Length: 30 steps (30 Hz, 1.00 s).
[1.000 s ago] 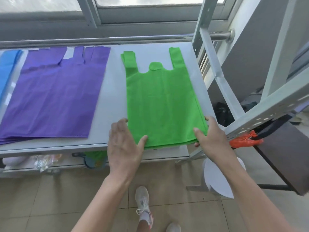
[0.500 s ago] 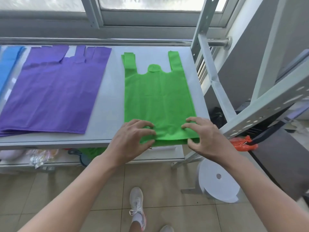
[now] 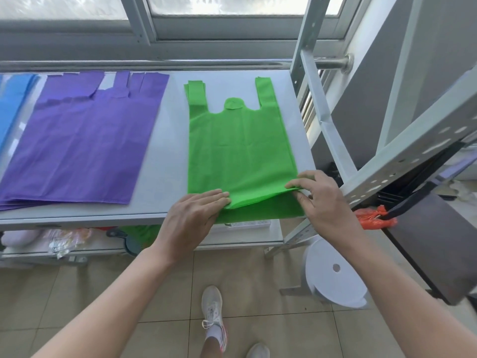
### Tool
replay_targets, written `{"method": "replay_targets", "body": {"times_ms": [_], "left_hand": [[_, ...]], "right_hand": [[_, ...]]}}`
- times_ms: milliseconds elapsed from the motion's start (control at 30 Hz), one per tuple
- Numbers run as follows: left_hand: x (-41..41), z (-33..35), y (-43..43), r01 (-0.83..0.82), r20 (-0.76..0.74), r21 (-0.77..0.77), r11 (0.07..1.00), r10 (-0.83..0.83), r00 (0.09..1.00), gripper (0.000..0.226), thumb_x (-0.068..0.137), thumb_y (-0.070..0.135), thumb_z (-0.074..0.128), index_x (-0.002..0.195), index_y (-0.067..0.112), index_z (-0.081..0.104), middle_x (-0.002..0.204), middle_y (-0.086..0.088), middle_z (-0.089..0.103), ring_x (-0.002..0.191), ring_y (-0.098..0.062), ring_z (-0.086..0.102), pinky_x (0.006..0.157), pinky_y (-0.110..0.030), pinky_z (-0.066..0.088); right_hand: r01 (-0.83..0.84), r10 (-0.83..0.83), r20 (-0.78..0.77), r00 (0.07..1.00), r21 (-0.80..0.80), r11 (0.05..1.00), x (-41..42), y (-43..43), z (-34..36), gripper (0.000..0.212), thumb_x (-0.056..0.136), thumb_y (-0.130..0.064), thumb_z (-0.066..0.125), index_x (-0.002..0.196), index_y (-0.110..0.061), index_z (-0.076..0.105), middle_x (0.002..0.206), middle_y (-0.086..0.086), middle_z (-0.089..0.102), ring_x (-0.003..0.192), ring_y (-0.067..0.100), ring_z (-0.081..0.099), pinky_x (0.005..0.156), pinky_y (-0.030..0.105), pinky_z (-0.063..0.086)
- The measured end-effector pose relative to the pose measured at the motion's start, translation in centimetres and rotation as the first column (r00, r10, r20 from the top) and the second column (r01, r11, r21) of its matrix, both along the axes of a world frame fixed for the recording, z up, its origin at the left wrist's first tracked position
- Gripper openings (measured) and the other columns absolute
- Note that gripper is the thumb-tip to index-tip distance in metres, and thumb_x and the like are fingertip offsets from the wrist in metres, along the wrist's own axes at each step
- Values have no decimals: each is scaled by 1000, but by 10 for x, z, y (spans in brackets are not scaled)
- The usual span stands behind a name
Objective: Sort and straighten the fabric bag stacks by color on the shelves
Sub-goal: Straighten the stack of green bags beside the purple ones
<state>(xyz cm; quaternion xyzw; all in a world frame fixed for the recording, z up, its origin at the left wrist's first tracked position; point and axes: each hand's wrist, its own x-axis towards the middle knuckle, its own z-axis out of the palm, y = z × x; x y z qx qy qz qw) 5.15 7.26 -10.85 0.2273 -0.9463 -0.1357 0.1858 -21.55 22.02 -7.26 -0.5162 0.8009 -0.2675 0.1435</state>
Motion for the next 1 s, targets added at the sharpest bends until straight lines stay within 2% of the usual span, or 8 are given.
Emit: {"method": "replay_targets", "body": {"times_ms": [100, 233, 400, 500, 633, 700, 867, 1000], "left_hand": [[0, -1, 5, 5, 7, -15, 1000, -5, 1000, 38, 91, 1, 75, 127, 13, 74, 133, 2, 71, 128, -15, 65, 96, -42, 59], [0, 0, 6, -4, 3, -24, 1000, 4, 1000, 44, 88, -6, 75, 129, 10, 73, 133, -1, 70, 127, -17, 65, 96, -42, 59], [2, -5, 6, 1, 19, -49, 999, 0, 1000, 54, 86, -14, 63, 134, 10, 69, 138, -2, 67, 131, -18, 63, 100, -44, 58], [3, -8, 8, 16, 39, -73, 997, -14, 999, 57, 85, -13, 54, 136, 10, 68, 140, -3, 65, 133, -19, 60, 104, -44, 55], [3, -13, 11, 24, 62, -78, 997, -19, 998, 60, 84, -11, 47, 137, 9, 67, 143, -5, 62, 135, -20, 59, 108, -43, 53], [2, -16, 12, 29, 73, -75, 997, -24, 997, 61, 85, -12, 46, 139, 8, 65, 146, -6, 60, 137, -21, 57, 111, -44, 51], [-1, -21, 16, 33, 90, -72, 997, -27, 996, 69, 83, -17, 39, 144, 6, 58, 152, -9, 53, 142, -23, 52, 115, -45, 47], [-4, -18, 19, 35, 107, -61, 998, -28, 994, 85, 72, -33, 48, 149, 5, 52, 156, -11, 48, 145, -24, 47, 117, -45, 45]], "right_hand": [[66, -67, -27, 997, -14, 998, 9, 9, 1, 25, 97, -9, 66, 117, -20, 74, 118, -3, 60, 109, 19, 58, 96, 34, 49], [179, -179, -4, 984, 73, 981, 16, 12, 0, 39, 93, -5, 67, 130, -18, 64, 114, 1, 58, 93, 17, 61, 87, 36, 52], [367, -396, 330, 857, 148, 918, 20, 12, -3, 53, 86, -19, 79, 132, -26, 53, 96, -4, 69, 85, 12, 69, 80, 34, 54], [375, -392, 450, 802, 131, 918, 21, 18, -14, 52, 83, -19, 78, 129, -33, 60, 101, -8, 75, 89, 10, 74, 87, 45, 61], [406, -392, 555, 734, 104, 908, 22, 21, -19, 50, 94, -4, 56, 140, -24, 61, 110, -3, 76, 88, 11, 77, 89, 46, 62], [427, -406, 590, 698, 112, 897, 22, 19, -20, 46, 102, -8, 46, 143, -21, 61, 115, -3, 75, 85, 10, 78, 89, 47, 62], [471, -418, 645, 640, 101, 876, 21, 15, -24, 36, 105, -19, 51, 138, -18, 65, 111, -2, 77, 82, 14, 79, 89, 46, 62], [489, -420, 665, 618, 93, 867, 19, 16, -28, 34, 108, -17, 46, 136, -19, 66, 109, 7, 77, 81, 19, 79, 84, 44, 64]]}}
